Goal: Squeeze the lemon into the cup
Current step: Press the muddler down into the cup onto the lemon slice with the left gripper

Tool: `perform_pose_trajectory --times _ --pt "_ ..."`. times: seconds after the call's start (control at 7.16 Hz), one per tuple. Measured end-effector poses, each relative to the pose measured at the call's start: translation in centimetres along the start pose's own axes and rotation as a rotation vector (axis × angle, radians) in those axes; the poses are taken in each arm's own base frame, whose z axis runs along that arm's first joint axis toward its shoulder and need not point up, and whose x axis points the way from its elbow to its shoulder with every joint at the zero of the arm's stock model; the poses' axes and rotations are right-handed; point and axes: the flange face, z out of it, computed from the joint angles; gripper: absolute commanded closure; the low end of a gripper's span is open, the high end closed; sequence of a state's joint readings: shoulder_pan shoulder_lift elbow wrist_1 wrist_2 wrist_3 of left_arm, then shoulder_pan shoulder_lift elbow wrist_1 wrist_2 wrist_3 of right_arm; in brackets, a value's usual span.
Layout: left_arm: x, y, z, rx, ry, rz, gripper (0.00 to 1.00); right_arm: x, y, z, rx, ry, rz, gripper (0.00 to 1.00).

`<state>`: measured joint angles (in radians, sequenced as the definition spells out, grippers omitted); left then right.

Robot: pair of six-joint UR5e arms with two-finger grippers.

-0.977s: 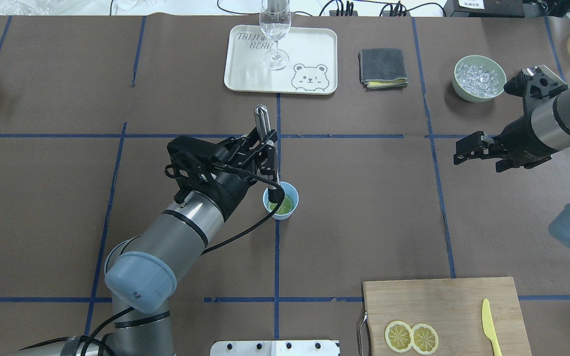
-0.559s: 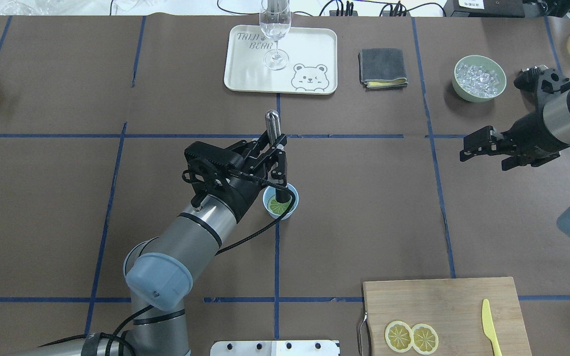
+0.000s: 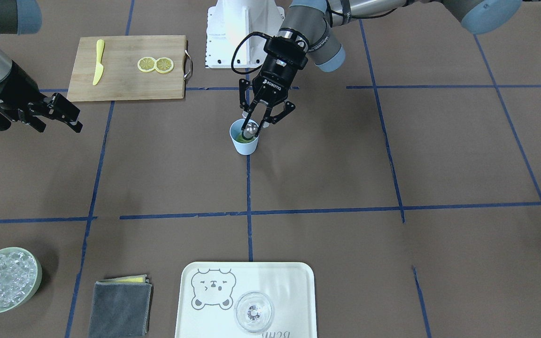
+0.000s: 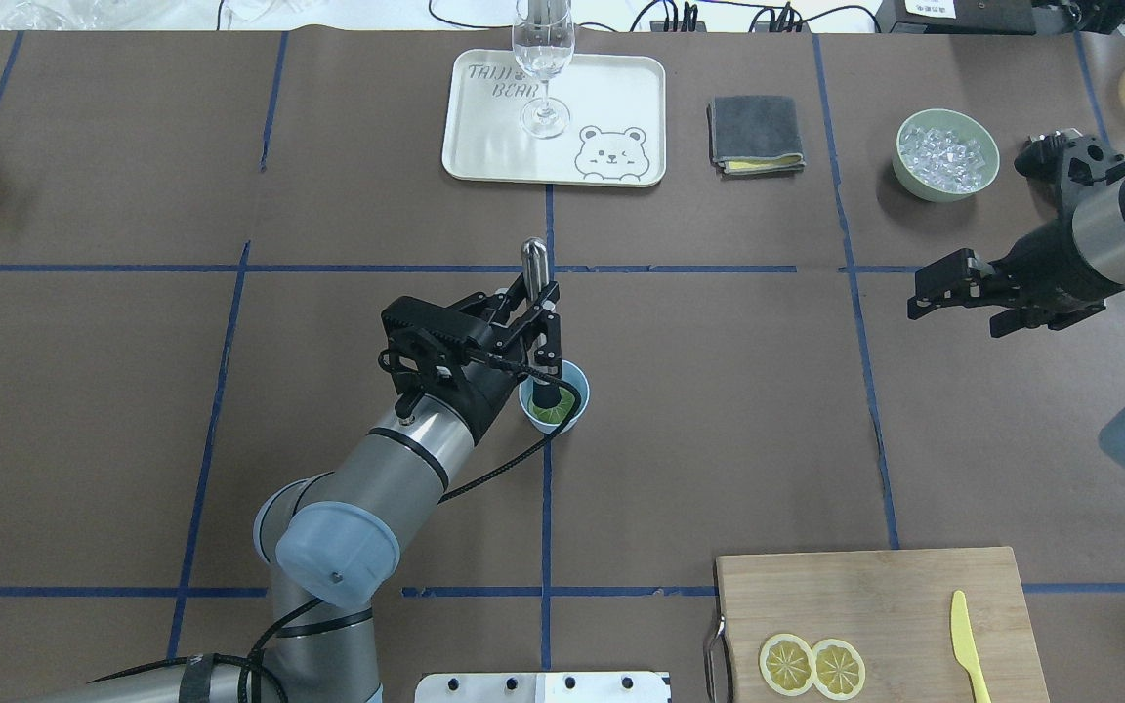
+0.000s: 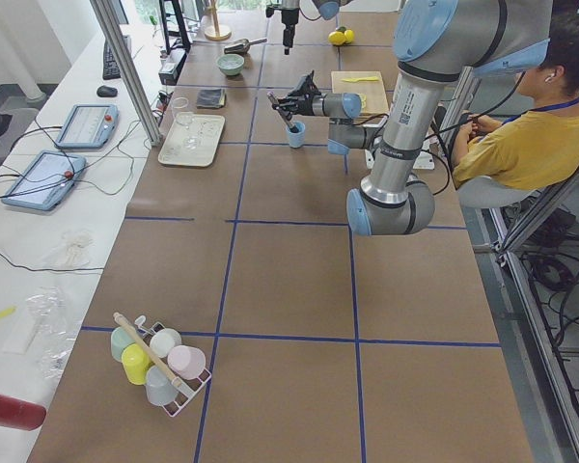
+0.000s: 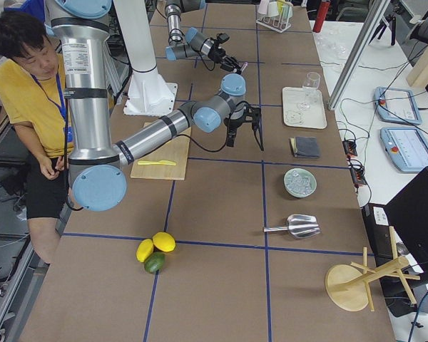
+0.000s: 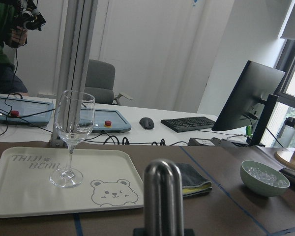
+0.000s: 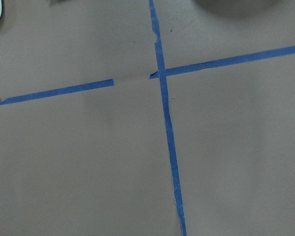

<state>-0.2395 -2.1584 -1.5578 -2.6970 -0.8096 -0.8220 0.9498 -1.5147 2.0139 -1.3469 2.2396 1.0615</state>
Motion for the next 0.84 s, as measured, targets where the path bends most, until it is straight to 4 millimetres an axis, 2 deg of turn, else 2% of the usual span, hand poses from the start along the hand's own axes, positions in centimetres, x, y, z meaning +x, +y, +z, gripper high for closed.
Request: perform_pose_trajectory --times 0.28,0.84 --pt "0.5 1.6 0.0 -0.022 0.001 0.011 1.00 0.0 0.0 0.0 0.000 0.000 0.000 0.00" --pt "1.1 2.6 -0.3 -0.040 0.008 0.015 1.00 0.0 0.0 0.0 0.000 0.000 0.000 0.00"
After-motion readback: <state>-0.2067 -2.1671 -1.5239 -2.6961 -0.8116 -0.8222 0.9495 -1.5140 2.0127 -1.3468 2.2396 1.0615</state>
